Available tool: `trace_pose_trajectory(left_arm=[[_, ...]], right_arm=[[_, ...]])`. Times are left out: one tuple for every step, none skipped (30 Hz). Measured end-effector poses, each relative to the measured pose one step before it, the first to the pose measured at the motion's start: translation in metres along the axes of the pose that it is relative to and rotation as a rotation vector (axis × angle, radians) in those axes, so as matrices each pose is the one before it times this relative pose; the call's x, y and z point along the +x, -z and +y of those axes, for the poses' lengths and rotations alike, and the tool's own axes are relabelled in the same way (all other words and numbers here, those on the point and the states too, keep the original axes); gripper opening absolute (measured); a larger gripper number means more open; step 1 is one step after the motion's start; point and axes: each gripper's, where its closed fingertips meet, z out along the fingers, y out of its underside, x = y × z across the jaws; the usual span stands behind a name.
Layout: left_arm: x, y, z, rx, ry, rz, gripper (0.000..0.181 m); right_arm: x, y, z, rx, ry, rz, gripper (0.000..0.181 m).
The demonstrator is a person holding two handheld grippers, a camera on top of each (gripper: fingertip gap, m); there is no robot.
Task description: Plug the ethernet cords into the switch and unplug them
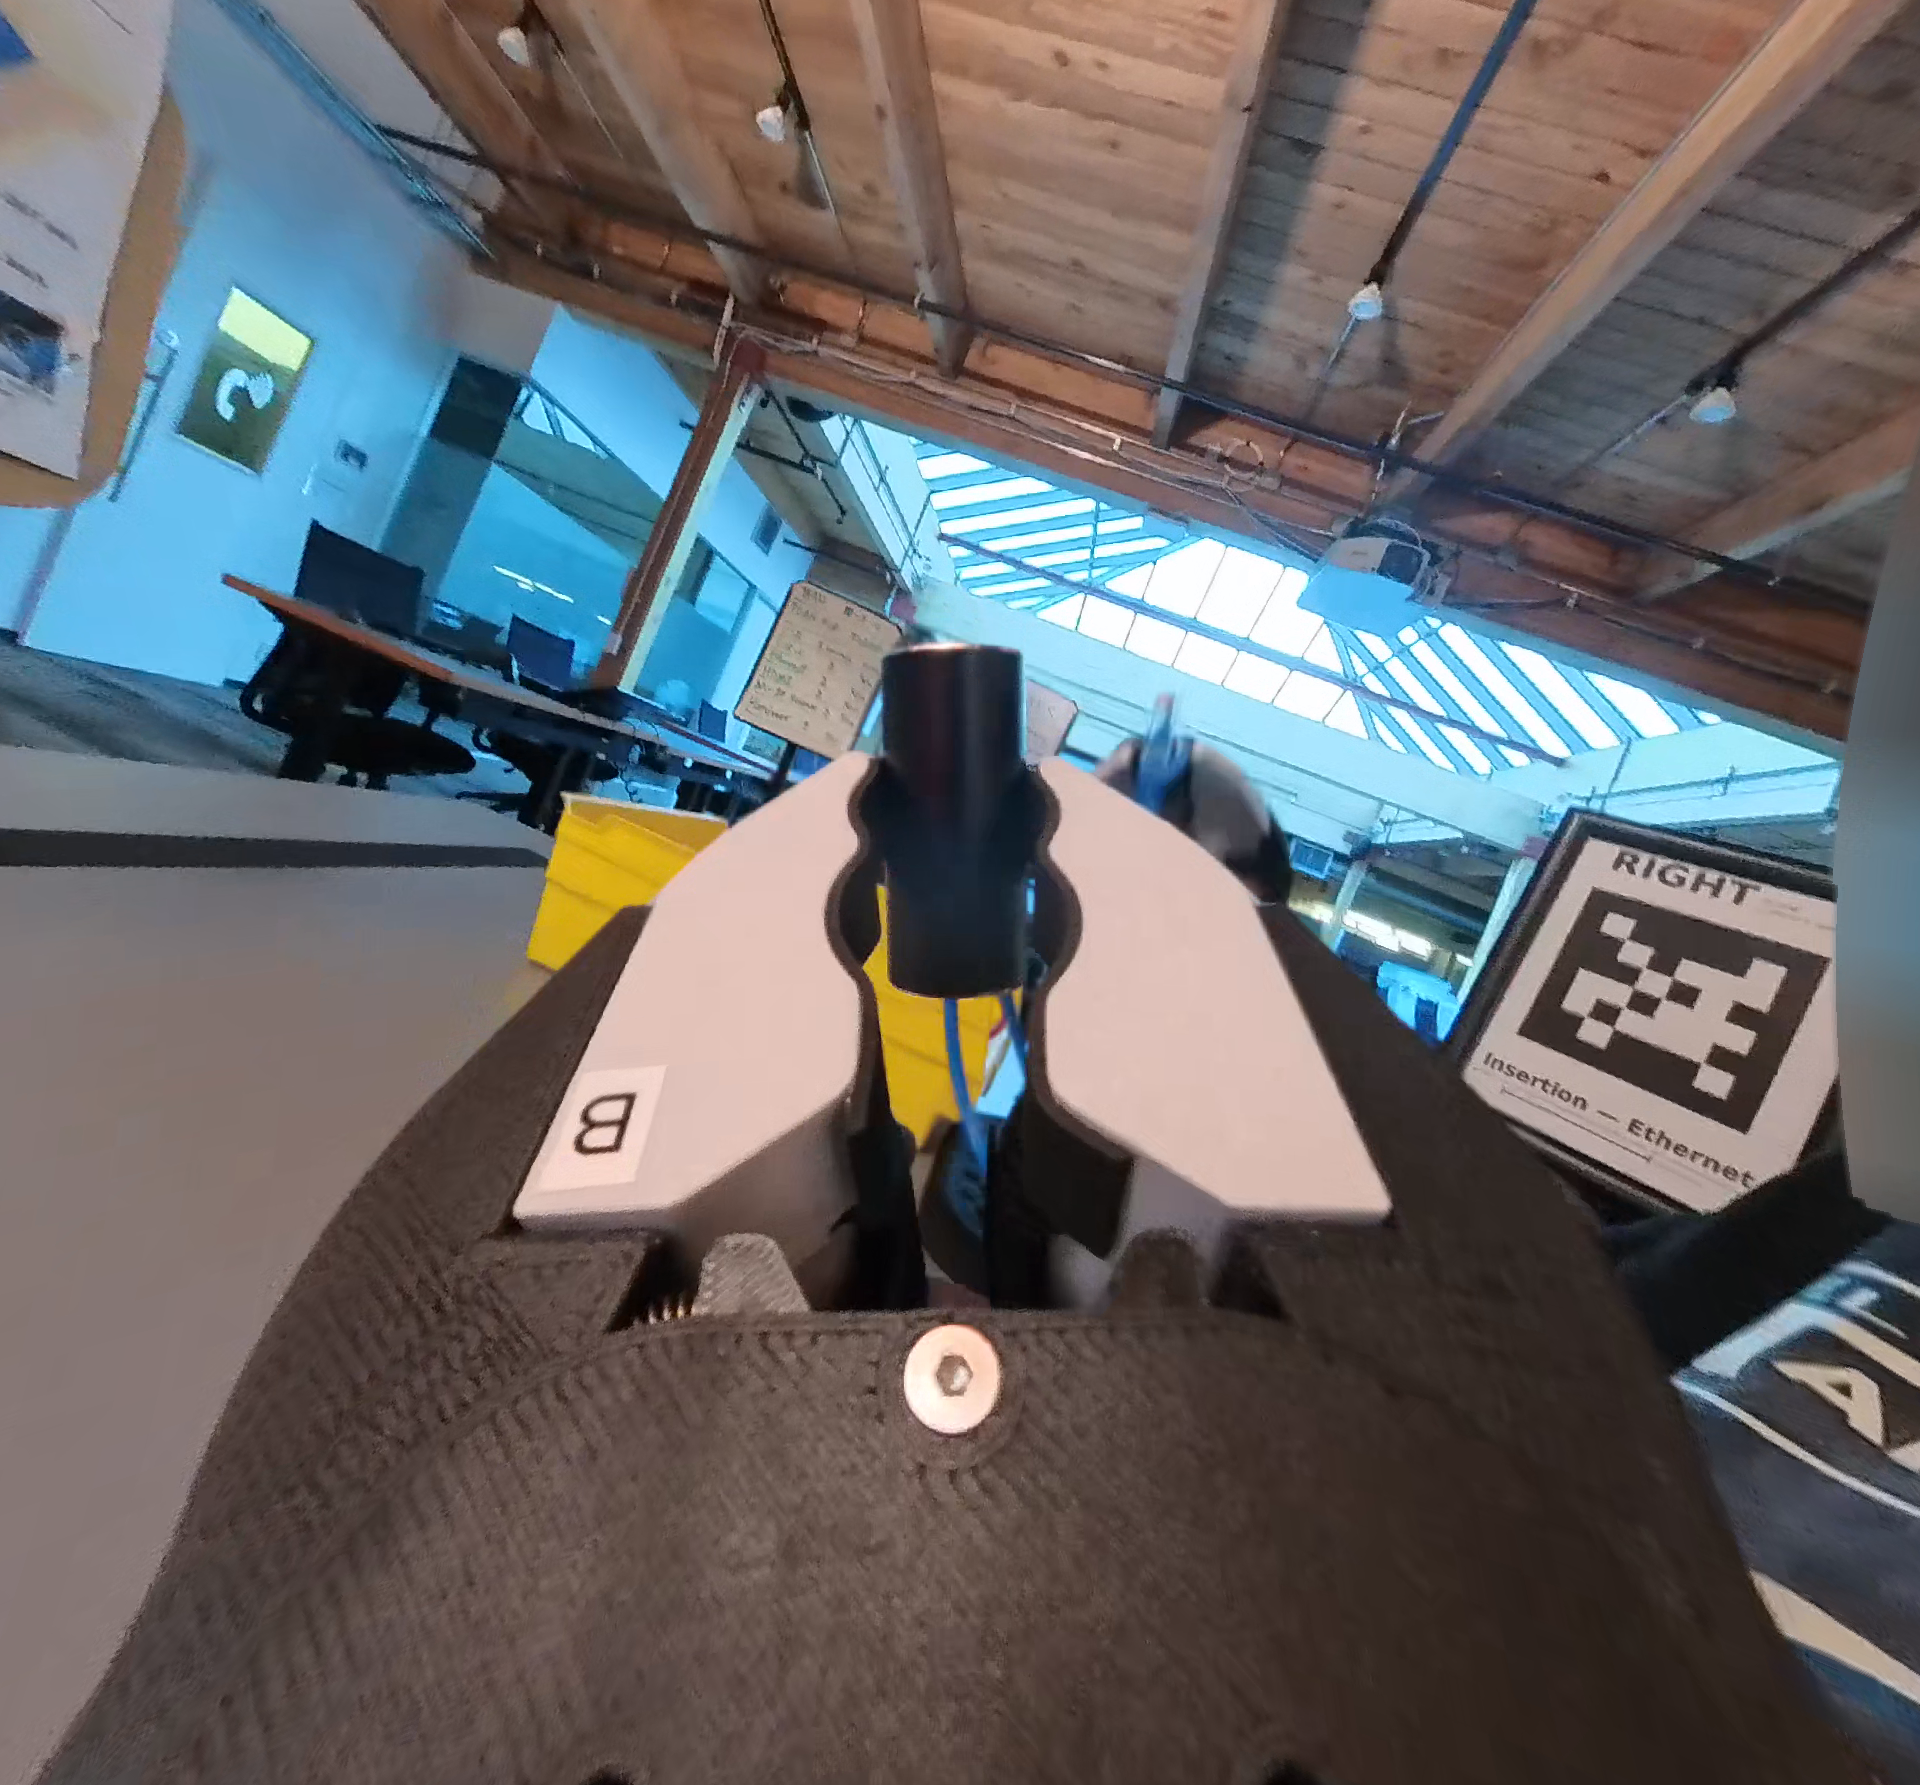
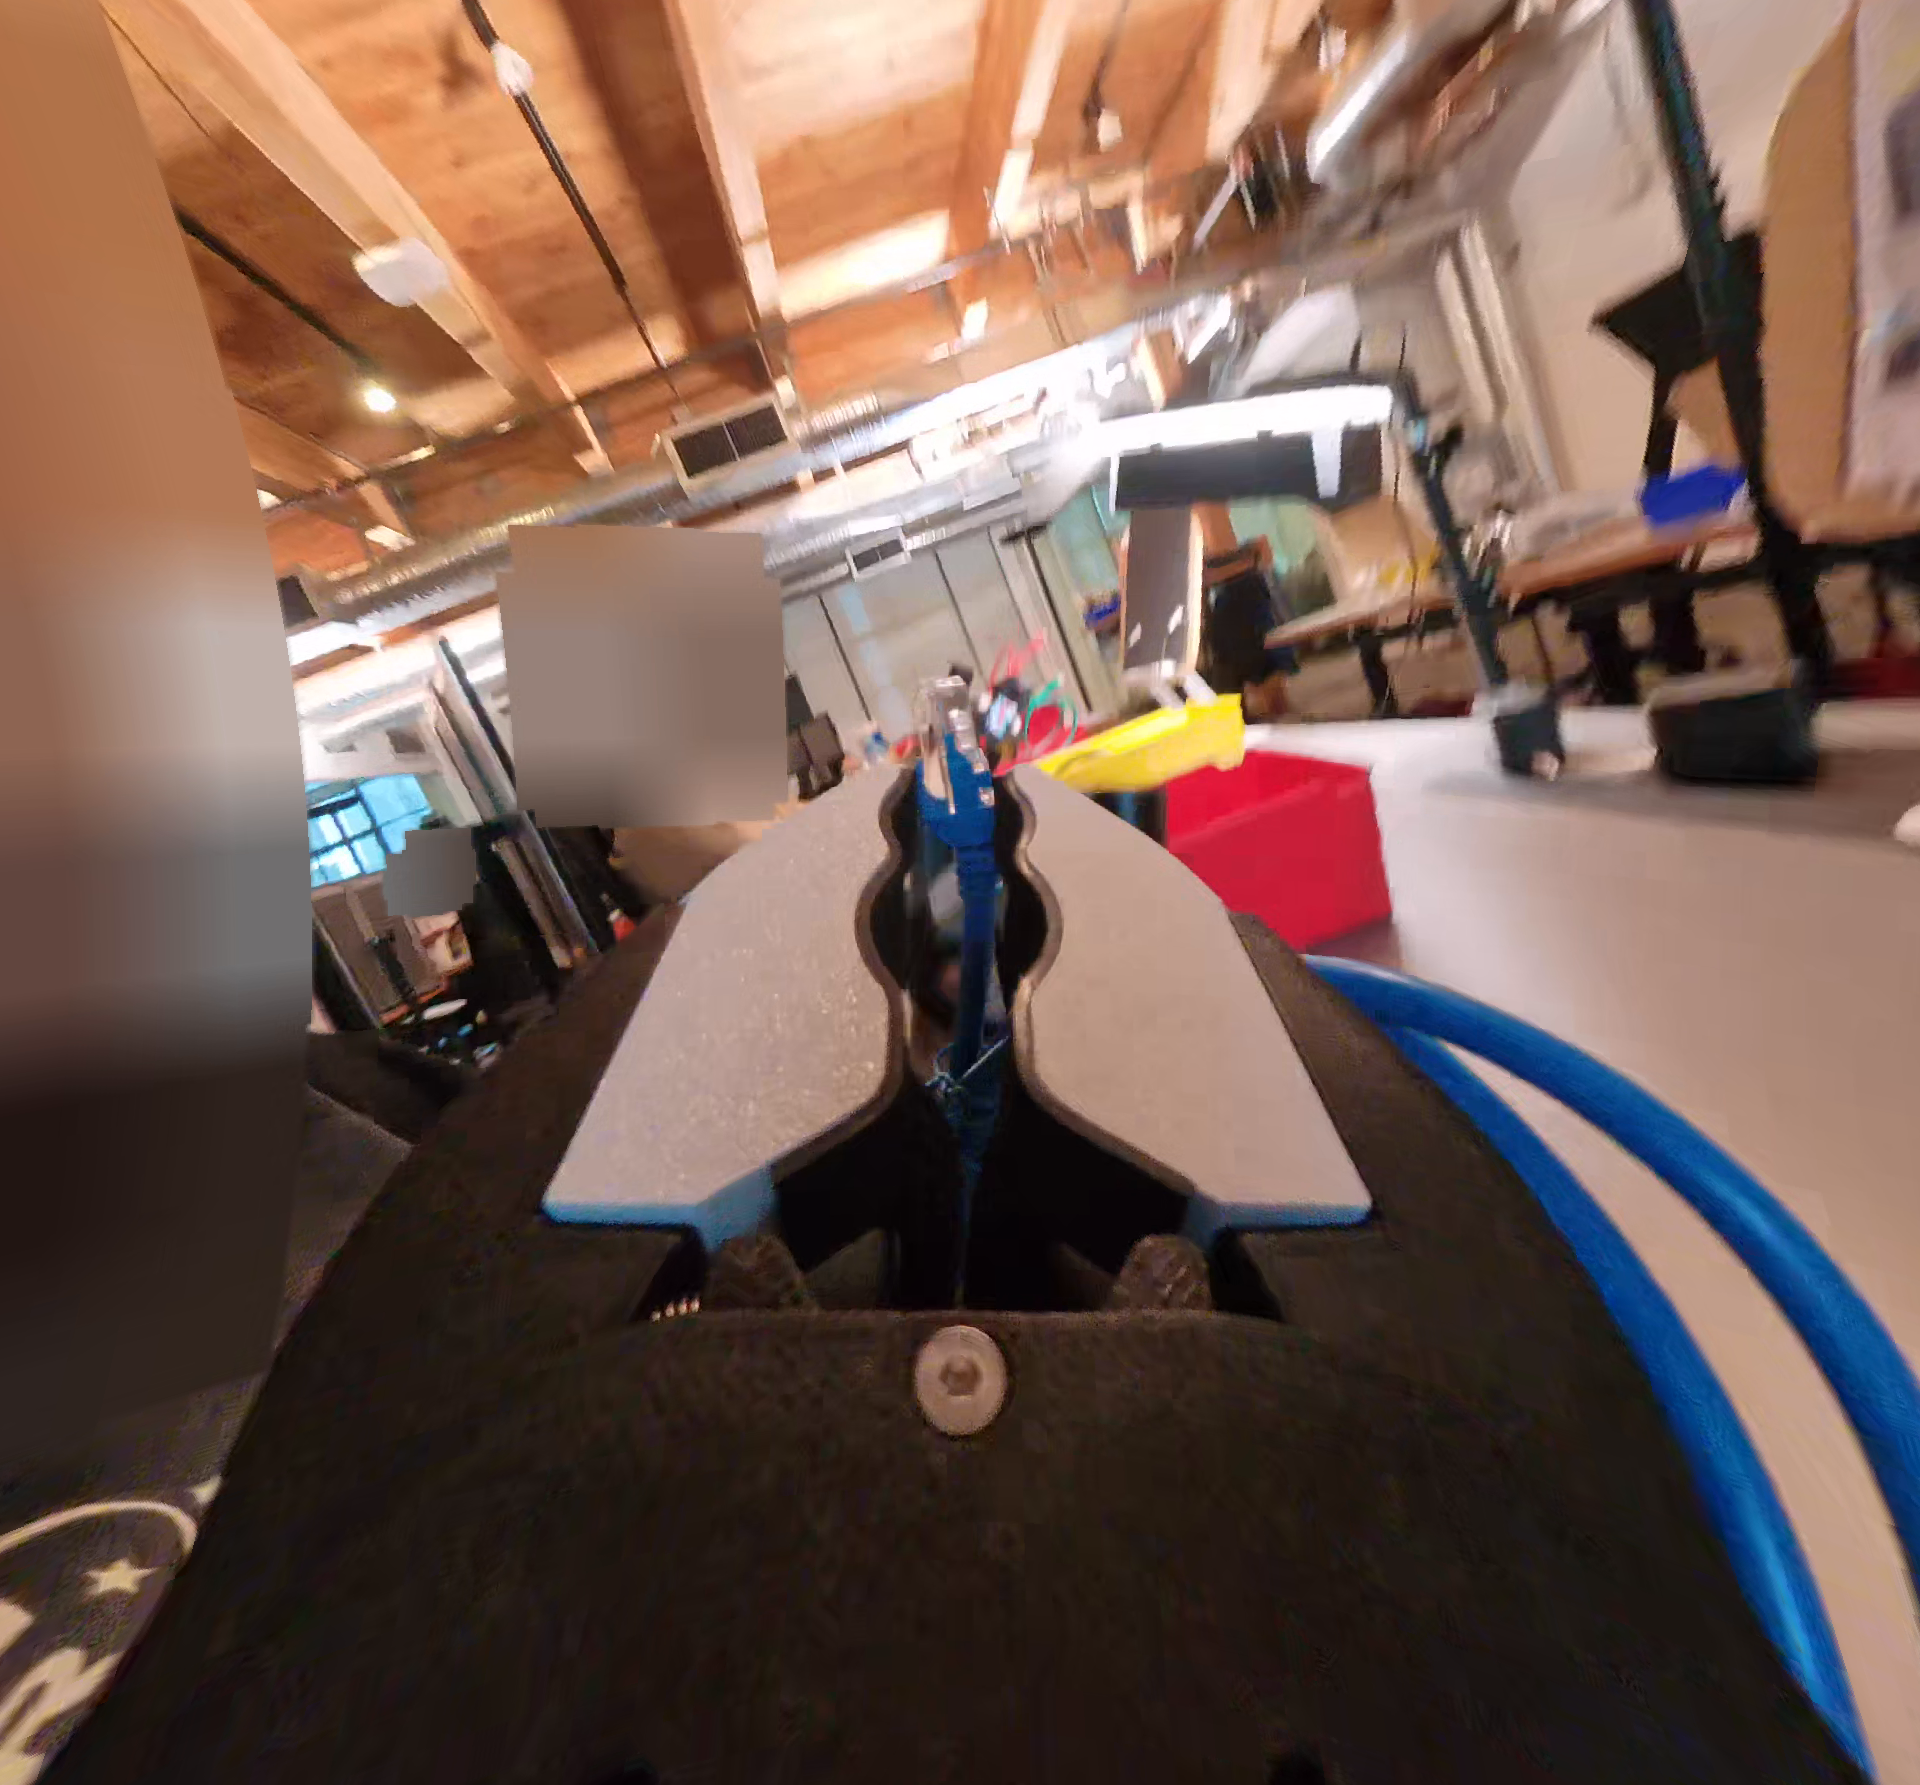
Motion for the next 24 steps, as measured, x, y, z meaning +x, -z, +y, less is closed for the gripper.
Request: trace_pose_trajectory(left_arm=[[0.00162, -0.00098, 0.00204, -0.0156, -0.0082, 0.0040, 0.025], [0.00215, -0.00045, 0.00039, -0.0014, -0.0150, 0.0045, 0.025], [0.00240, -0.00017, -0.00017, 0.0019, -0.0157, 0.0069, 0.025], [0.00178, -0.00018, 0.00031, -0.0015, -0.0089, 0.0065, 0.025], [0.00084, -0.00049, 0.00113, -0.0065, 0.0001, 0.0030, 0.025], [0.00034, -0.00066, 0.00167, -0.0085, 0.0057, 0.0037, 0.025], [0.00044, -0.00047, 0.00161, -0.0066, 0.0082, 0.0049, 0.024], [0.00031, -0.00056, 0.00200, -0.0088, 0.0081, 0.0046, 0.024], [0.00041, -0.00068, 0.00177, -0.0072, 0.0091, 0.0050, 0.024], [0.00114, -0.00054, 0.00134, -0.0049, 0.0087, 0.0097, 0.024], [0.00194, -0.00035, 0.00032, 0.0017, 0.0055, 0.0136, 0.024], [0.00213, -0.00011, -0.00034, 0.0037, 0.0018, 0.0134, 0.024], [0.00123, -0.00027, 0.00011, -0.0020, -0.0022, 0.0068, 0.024], [-0.00020, -0.00030, 0.00072, -0.0066, -0.0048, -0.0036, 0.025], [-0.00093, -0.00027, 0.00092, -0.0064, -0.0040, -0.0076, 0.024], [-0.00035, -0.00021, 0.00074, -0.0046, 0.0003, -0.0018, 0.024], [0.00050, -0.00017, 0.00053, -0.0032, 0.0048, 0.0057, 0.024], [0.00061, -0.00032, 0.00069, -0.0030, 0.0062, 0.0060, 0.024], [0.00030, -0.00021, 0.00064, -0.0032, 0.0016, 0.0022, 0.024], [-0.00002, -0.00030, 0.00068, -0.0051, -0.0025, -0.0010, 0.024], [0.00017, -0.00020, 0.00060, -0.0050, -0.0043, -0.0008, 0.024], [0.00020, -0.00017, 0.00027, -0.0016, -0.0054, -0.0005, 0.024], [0.00041, -0.00012, -0.00001, 0.0002, -0.0052, 0.0001, 0.025], [0.00026, -0.00009, 0.00022, -0.0016, -0.0030, 0.0009, 0.024]], right_arm=[[-0.00561, 0.00755, -0.01921, 0.0398, 0.0359, -0.0021, 0.014], [-0.00330, 0.00818, -0.01961, 0.0385, 0.0435, 0.0096, 0.014], [-0.00076, 0.00879, -0.01956, 0.0371, 0.0478, 0.0203, 0.014], [0.00173, 0.00946, -0.01868, 0.0331, 0.0487, 0.0257, 0.013], [0.00411, 0.00962, -0.01627, 0.0199, 0.0467, 0.0271, 0.014], [0.00832, 0.01000, -0.01175, -0.0039, 0.0473, 0.0409, 0.014], [0.01441, 0.01106, -0.00761, -0.0176, 0.0567, 0.0708, 0.014], [0.01924, 0.01148, -0.00436, -0.0213, 0.0602, 0.0889, 0.014], [0.02213, 0.01061, -0.00053, -0.0284, 0.0464, 0.0921, 0.014], [0.02201, 0.00880, 0.00304, -0.0357, 0.0227, 0.0801, 0.014], [0.01876, 0.00630, 0.00510, -0.0345, -0.0018, 0.0549, 0.014], [0.01678, 0.00437, 0.00565, -0.0267, -0.0157, 0.0439, 0.014], [0.01628, 0.00273, 0.00671, -0.0269, -0.0159, 0.0467, 0.014], [0.01604, 0.00114, 0.00824, -0.0324, -0.0057, 0.0517, 0.014], [0.01490, -0.00066, 0.00979, -0.0390, -0.0098, 0.0479, 0.014], [0.01205, -0.00246, 0.01128, -0.0470, -0.0307, 0.0300, 0.014], [0.00958, -0.00360, 0.01156, -0.0526, -0.0423, 0.0143, 0.014], [0.00973, -0.00351, 0.01022, -0.0484, -0.0343, 0.0218, 0.014], [0.01103, -0.00289, 0.00719, -0.0307, -0.0127, 0.0416, 0.014], [0.00924, -0.00196, 0.00373, -0.0096, 0.0102, 0.0428, 0.015], [0.00529, -0.00088, 0.00060, 0.0069, 0.0187, 0.0276, 0.017], [0.00108, 0.00014, -0.00213, 0.0181, 0.0153, 0.0080, 0.020], [-0.00123, 0.00075, -0.00331, 0.0206, 0.0076, -0.0043, 0.024], [-0.00348, 0.00121, -0.00454, 0.0213, 0.0093, -0.0169, 0.030]])
